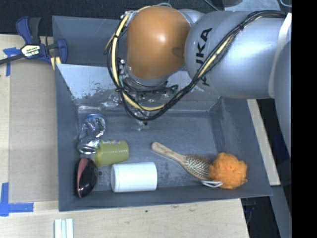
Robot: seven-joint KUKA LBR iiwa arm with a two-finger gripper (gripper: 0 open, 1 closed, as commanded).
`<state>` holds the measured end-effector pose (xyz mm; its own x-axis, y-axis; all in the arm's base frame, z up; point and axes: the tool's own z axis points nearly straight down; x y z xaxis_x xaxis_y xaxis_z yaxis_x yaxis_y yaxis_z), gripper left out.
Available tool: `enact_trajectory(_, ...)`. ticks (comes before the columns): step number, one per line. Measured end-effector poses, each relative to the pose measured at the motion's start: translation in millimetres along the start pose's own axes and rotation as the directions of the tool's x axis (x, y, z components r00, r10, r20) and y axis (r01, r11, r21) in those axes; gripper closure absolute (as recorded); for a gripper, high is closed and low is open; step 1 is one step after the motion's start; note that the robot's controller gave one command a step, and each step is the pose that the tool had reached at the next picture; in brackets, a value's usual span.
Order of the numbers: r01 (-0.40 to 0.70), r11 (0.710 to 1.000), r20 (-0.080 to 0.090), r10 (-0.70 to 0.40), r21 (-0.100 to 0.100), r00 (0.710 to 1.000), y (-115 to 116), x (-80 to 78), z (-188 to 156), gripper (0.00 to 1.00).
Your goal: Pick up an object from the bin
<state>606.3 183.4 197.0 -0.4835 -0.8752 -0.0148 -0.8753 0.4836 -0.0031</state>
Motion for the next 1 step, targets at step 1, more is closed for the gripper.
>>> enact_trajectory(1, 0.105, 0.994, 0.001, -0.105, 0.003, 0.994, 54.8, 0.5, 95.6, 0.0)
